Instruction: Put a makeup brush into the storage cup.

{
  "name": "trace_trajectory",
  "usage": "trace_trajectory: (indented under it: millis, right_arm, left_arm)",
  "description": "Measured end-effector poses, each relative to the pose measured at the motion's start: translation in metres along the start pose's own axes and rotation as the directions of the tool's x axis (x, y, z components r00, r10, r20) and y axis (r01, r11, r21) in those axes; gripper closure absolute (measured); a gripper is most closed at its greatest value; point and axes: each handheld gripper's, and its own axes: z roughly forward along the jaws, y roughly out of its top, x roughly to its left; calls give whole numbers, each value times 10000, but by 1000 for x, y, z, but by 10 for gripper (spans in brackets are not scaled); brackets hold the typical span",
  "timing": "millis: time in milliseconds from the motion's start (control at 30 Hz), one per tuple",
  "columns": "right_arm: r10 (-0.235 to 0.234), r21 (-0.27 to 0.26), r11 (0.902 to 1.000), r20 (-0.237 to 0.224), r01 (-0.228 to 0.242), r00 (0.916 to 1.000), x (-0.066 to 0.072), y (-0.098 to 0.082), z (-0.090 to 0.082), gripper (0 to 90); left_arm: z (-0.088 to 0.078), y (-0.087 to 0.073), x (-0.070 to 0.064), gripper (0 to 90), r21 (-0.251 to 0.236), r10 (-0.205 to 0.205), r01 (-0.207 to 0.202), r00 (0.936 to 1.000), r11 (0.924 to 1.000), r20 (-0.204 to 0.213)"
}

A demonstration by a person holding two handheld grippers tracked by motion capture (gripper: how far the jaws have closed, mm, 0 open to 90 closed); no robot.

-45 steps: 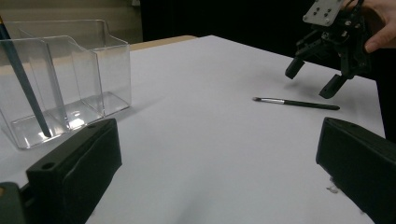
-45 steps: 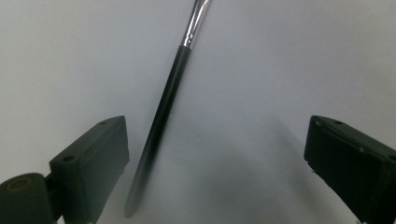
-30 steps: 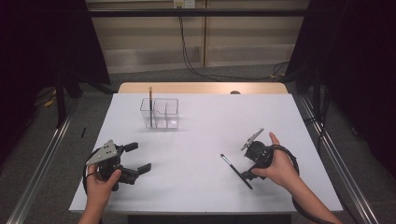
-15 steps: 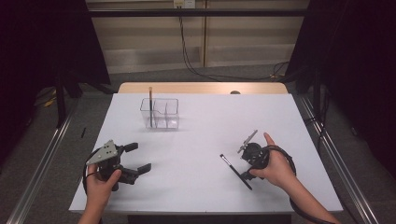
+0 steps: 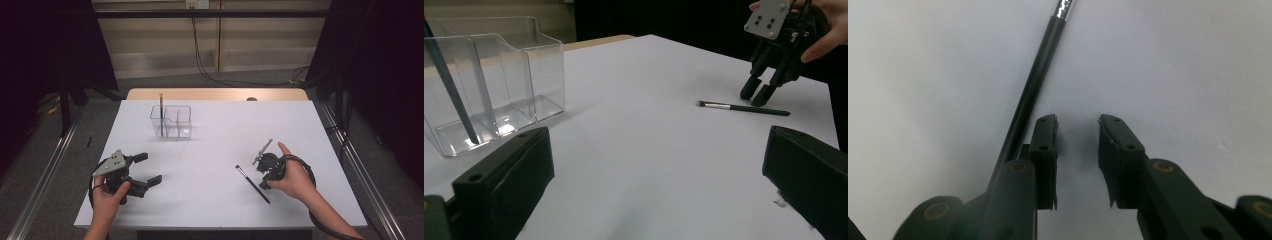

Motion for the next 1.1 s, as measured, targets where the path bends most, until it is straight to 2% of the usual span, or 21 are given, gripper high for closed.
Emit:
trace_trajectory:
  millis: [167,267,400,567,800,967,1100]
  right_arm:
    - [288,-198,9994,-193,-291,9994,-4,-2,-3,678]
    - [574,-386,9975,-278,-584,9980,-2,-1,-7,664]
    - [691,-498,9962,-411,-711,9968,2,3,-10,638]
    - [607,-282,9977,-584,-624,9964,9,6,-5,663]
    - [506,-277,9982,-662,-525,9965,13,9,-4,701]
    - [316,-10,9995,-366,-317,9988,16,10,3,761]
    - [382,-54,9992,-333,-384,9987,14,9,2,821]
  left_arm:
    - [0,0,1,1,5,24,-24,10000,10000,-54]
    - [-1,0,1,1,5,13,-13,10000,10000,-50]
    - [0,1,0,1,8,18,-18,10000,10000,-34]
    - [0,1,0,1,1,37,-37,10000,10000,-37]
    - [0,1,1,2,5,17,-17,10000,10000,-32]
    - [0,1,1,1,35,12,-12,10000,10000,-53]
    - [-1,0,2,2,32,17,-17,10000,10000,-56]
